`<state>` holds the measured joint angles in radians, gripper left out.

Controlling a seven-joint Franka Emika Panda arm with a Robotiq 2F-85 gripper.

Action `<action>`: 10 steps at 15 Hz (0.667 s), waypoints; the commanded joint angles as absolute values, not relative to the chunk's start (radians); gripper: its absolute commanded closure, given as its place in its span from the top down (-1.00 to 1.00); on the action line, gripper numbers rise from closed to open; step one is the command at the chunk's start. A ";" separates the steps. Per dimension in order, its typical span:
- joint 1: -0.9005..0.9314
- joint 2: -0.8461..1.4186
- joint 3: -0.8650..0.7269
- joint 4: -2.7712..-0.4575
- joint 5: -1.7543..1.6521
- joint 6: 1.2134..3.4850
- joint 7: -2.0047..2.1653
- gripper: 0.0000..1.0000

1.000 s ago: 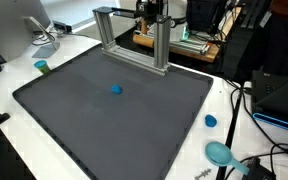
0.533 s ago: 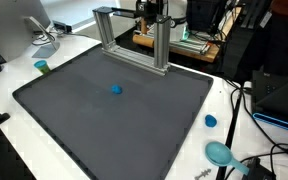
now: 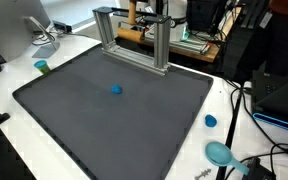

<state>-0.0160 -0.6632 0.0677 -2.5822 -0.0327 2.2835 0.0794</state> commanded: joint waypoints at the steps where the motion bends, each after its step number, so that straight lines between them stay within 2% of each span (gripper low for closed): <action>1: -0.043 -0.500 0.100 -2.462 -0.069 2.349 0.135 -0.57; 4: 0.014 -0.451 0.053 -2.416 0.013 2.314 0.077 -0.57; 5: -0.013 -0.485 0.075 -2.472 -0.032 2.342 0.111 -0.07; 9: 0.005 -0.441 0.065 -2.438 -0.014 2.339 0.101 -0.07; 10: 0.005 -0.441 0.064 -2.436 -0.013 2.338 0.101 -0.57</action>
<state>0.0008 -0.4415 0.0688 -2.4368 -0.0106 2.3396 0.0990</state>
